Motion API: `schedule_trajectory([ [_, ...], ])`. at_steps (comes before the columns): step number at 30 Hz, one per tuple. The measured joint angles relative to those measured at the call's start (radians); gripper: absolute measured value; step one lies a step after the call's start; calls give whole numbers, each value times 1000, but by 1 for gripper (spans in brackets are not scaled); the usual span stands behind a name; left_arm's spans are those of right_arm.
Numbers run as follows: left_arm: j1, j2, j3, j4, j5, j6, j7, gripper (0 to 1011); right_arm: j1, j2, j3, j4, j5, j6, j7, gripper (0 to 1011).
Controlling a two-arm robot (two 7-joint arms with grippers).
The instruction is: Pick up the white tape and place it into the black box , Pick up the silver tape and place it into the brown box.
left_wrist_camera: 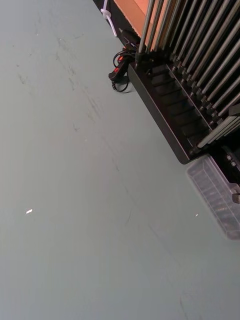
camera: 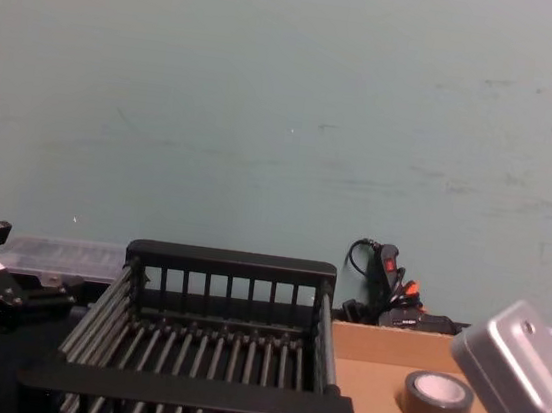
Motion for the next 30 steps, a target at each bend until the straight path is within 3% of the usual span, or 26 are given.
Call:
schedule_trajectory([
  [23, 0, 0, 0, 0, 0, 0, 0, 1001, 0, 0, 1, 0, 0, 0, 2, 213],
  [30, 0, 0, 0, 0, 0, 0, 0, 1001, 0, 0, 1, 0, 1, 0, 2, 93],
])
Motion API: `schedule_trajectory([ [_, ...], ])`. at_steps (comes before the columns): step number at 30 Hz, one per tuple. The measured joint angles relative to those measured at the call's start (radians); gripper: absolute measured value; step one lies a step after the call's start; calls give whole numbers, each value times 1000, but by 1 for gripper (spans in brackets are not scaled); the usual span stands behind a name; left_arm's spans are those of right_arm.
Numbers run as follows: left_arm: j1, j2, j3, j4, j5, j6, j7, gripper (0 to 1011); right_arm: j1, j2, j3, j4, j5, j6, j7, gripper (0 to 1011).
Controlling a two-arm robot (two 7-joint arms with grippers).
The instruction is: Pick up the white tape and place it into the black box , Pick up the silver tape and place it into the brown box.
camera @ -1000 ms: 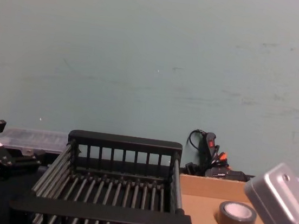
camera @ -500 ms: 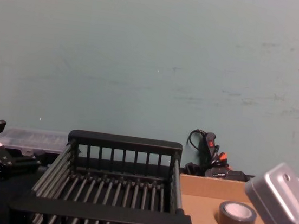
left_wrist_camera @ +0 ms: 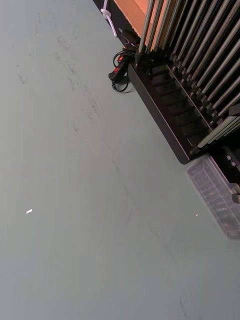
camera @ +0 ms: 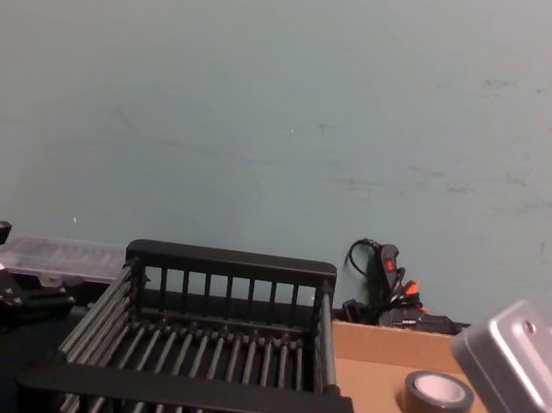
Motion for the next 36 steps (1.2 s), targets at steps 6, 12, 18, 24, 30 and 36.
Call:
schedule_trajectory([
  [6, 0, 0, 0, 0, 0, 0, 0, 1001, -1, 1, 1, 0, 4, 0, 2, 93],
  [12, 0, 0, 0, 0, 0, 0, 0, 1001, -3, 5, 5, -10, 13, -4, 8, 93],
  [18, 0, 0, 0, 0, 0, 0, 0, 1001, -8, 14, 9, -37, 25, -12, 16, 93],
  [24, 0, 0, 0, 0, 0, 0, 0, 1001, -11, 26, 10, -69, 40, -23, 25, 93],
  [30, 0, 0, 0, 0, 0, 0, 0, 1001, -9, 42, 13, -99, 57, -39, 36, 93],
  [36, 0, 0, 0, 0, 0, 0, 0, 1001, -5, 58, 17, -129, 79, -54, 48, 93],
])
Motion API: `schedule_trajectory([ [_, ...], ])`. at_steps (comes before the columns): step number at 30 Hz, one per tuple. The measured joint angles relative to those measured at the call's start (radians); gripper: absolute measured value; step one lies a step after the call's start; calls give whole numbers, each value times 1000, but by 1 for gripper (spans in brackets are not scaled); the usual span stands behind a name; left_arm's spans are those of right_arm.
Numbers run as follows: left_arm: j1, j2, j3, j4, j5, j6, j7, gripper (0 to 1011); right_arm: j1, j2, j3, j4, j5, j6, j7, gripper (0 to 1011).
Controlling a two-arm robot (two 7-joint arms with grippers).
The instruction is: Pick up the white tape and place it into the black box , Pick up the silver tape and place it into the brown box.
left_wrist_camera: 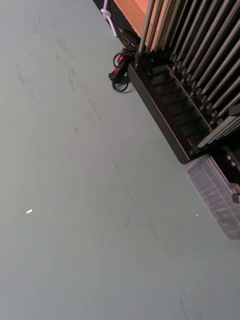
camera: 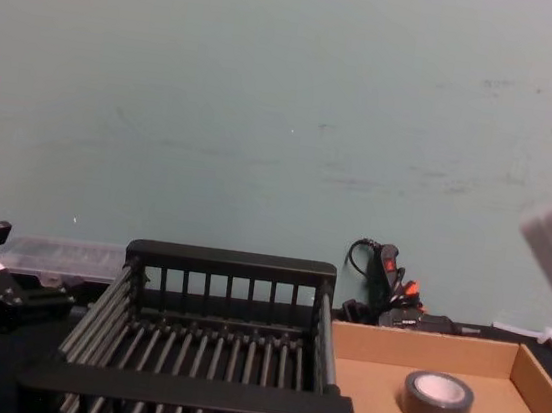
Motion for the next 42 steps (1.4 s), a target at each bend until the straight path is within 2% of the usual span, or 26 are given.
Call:
schedule_trajectory([
  [9, 0, 0, 0, 0, 0, 0, 0, 1001, 12, 16, 7, -29, 29, -24, 1, 93],
  [19, 0, 0, 0, 0, 0, 0, 0, 1001, 59, 6, 12, -19, 38, -48, -17, 93],
  [29, 0, 0, 0, 0, 0, 0, 0, 1001, 136, -37, 7, 42, 29, -55, -43, 93],
  [42, 0, 0, 0, 0, 0, 0, 0, 1002, 288, -134, -14, 200, -12, -55, -72, 92],
])
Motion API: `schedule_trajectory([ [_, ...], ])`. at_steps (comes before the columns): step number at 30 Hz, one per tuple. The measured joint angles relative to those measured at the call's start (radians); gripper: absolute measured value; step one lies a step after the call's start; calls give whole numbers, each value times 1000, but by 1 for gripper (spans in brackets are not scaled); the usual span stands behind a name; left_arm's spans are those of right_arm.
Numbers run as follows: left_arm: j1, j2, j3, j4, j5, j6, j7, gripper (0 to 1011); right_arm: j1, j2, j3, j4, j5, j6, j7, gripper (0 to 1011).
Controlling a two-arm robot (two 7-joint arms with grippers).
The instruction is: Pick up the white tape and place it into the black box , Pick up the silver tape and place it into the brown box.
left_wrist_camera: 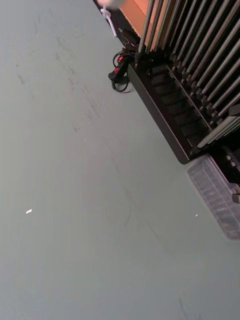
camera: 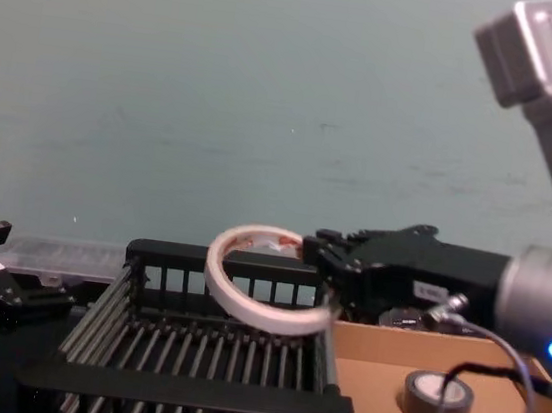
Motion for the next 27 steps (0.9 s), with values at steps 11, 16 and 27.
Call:
schedule_trajectory([
  [11, 0, 0, 0, 0, 0, 0, 0, 1001, 117, -84, -36, 177, -45, -19, 0, 93],
  [16, 0, 0, 0, 0, 0, 0, 0, 1001, 169, -131, -50, 280, -70, -32, -7, 93],
  [27, 0, 0, 0, 0, 0, 0, 0, 1001, 246, -206, -55, 461, -111, -65, -23, 93],
])
